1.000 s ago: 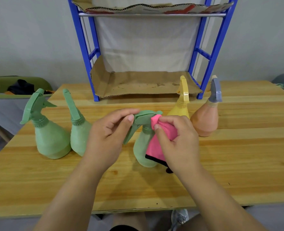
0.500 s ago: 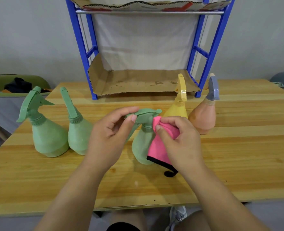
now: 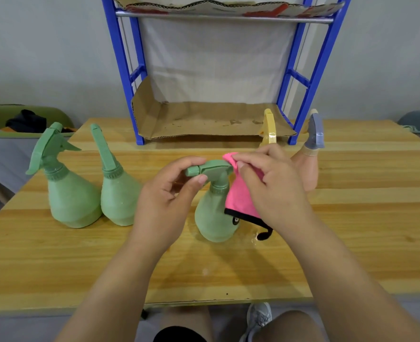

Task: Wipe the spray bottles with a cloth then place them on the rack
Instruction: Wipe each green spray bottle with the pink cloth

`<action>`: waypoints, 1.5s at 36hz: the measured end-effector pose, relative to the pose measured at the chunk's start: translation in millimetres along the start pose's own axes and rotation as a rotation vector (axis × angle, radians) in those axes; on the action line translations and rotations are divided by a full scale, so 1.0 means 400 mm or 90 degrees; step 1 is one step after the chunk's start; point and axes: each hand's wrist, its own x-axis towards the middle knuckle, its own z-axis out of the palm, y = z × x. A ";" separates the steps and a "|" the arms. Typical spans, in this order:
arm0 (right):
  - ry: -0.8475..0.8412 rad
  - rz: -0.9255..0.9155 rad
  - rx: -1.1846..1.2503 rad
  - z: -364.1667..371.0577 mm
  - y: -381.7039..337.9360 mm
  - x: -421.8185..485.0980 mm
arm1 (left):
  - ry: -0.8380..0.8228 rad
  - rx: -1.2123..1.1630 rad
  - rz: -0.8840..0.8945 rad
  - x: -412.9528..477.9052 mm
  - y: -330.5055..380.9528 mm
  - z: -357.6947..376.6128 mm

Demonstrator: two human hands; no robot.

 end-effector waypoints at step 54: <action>0.122 -0.097 0.143 0.005 -0.003 -0.126 | -0.123 -0.202 -0.125 -0.046 -0.034 0.048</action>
